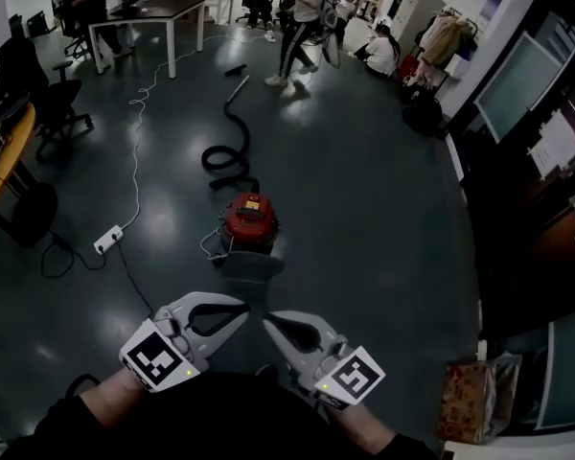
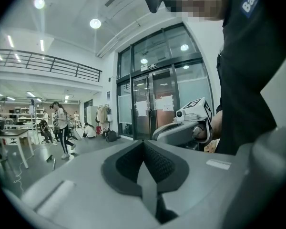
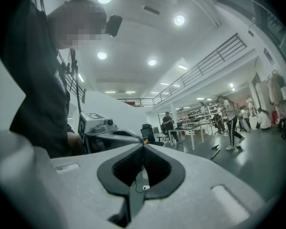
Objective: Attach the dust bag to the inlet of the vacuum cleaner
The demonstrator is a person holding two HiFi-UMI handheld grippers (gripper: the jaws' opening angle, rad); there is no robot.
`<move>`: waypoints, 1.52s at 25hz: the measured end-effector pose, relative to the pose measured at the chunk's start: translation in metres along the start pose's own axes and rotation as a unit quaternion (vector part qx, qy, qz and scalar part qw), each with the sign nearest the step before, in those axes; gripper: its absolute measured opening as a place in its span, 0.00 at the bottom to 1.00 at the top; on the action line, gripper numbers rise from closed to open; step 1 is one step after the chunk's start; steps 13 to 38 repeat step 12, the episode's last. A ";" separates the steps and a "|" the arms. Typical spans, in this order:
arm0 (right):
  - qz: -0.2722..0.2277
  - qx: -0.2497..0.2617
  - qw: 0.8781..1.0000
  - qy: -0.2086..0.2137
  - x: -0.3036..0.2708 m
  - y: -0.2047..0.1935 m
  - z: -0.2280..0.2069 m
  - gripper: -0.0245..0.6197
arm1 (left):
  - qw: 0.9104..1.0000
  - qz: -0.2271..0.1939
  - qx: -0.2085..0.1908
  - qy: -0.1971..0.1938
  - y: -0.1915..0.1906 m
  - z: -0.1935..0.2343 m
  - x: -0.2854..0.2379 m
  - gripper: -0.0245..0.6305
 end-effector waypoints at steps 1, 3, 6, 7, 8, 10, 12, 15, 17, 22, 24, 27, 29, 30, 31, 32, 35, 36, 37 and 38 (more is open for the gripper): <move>0.000 0.000 1.000 0.001 0.000 0.000 0.001 0.04 | 1.000 0.001 0.000 0.001 -0.001 0.000 0.001 0.04; 0.000 0.001 1.000 0.001 -0.001 -0.002 0.002 0.04 | 1.000 0.000 0.000 0.001 -0.003 0.000 0.002 0.04; 0.001 0.001 1.000 0.002 -0.002 -0.001 0.004 0.04 | 1.000 -0.007 0.002 0.004 -0.005 0.000 0.004 0.04; 0.002 0.001 1.000 0.001 -0.002 -0.001 0.004 0.04 | 1.000 -0.008 0.002 0.005 -0.006 0.001 0.005 0.04; 0.003 0.002 1.000 0.001 -0.002 -0.001 0.005 0.04 | 1.000 -0.007 0.003 0.006 -0.005 0.001 0.006 0.04; 0.004 0.005 1.000 -0.002 -0.002 -0.002 0.004 0.04 | 1.000 -0.002 0.003 0.005 -0.002 0.003 0.007 0.04; 0.006 0.006 1.000 -0.004 -0.003 -0.001 0.003 0.04 | 1.000 0.005 0.002 0.004 0.001 0.004 0.009 0.04; 0.006 0.006 1.000 -0.004 -0.003 -0.001 0.003 0.04 | 1.000 0.005 0.002 0.004 0.001 0.004 0.009 0.04; 0.006 0.006 1.000 -0.004 -0.003 -0.001 0.003 0.04 | 1.000 0.005 0.002 0.004 0.001 0.004 0.009 0.04; 0.006 0.006 1.000 -0.004 -0.003 -0.001 0.003 0.04 | 1.000 0.005 0.002 0.004 0.001 0.004 0.009 0.04; 0.006 0.006 1.000 -0.004 -0.003 -0.001 0.003 0.04 | 1.000 0.005 0.002 0.004 0.001 0.004 0.009 0.04; 0.006 0.006 1.000 -0.004 -0.003 -0.001 0.003 0.04 | 1.000 0.005 0.002 0.004 0.001 0.004 0.009 0.04; 0.006 0.006 1.000 -0.004 -0.003 -0.001 0.003 0.04 | 1.000 0.005 0.002 0.004 0.001 0.004 0.009 0.04; 0.006 0.006 1.000 -0.004 -0.003 -0.001 0.003 0.04 | 1.000 0.005 0.002 0.004 0.001 0.004 0.009 0.04; 0.006 0.006 1.000 -0.004 -0.003 -0.001 0.003 0.04 | 1.000 0.005 0.002 0.004 0.001 0.004 0.009 0.04; 0.006 0.006 1.000 -0.004 -0.003 -0.001 0.003 0.04 | 1.000 0.005 0.002 0.004 0.001 0.004 0.009 0.04; 0.006 0.006 1.000 -0.004 -0.003 -0.001 0.003 0.04 | 1.000 0.005 0.002 0.004 0.001 0.004 0.009 0.04; 0.006 0.006 1.000 -0.004 -0.003 -0.001 0.003 0.04 | 1.000 0.005 0.002 0.004 0.001 0.004 0.009 0.04; 0.006 0.006 1.000 -0.004 -0.003 -0.001 0.003 0.04 | 1.000 0.005 0.002 0.004 0.001 0.004 0.009 0.04; 0.006 0.006 1.000 -0.004 -0.003 -0.001 0.003 0.04 | 1.000 0.005 0.002 0.004 0.001 0.004 0.009 0.04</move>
Point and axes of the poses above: the fingertips, and each gripper's own axes: x backward along the fingers, z to its left, y out of its top, the point moved 6 cm from there along x, backward along the fingers, and after that the axes turned 13 degrees about -y, right-handed, at the moved point
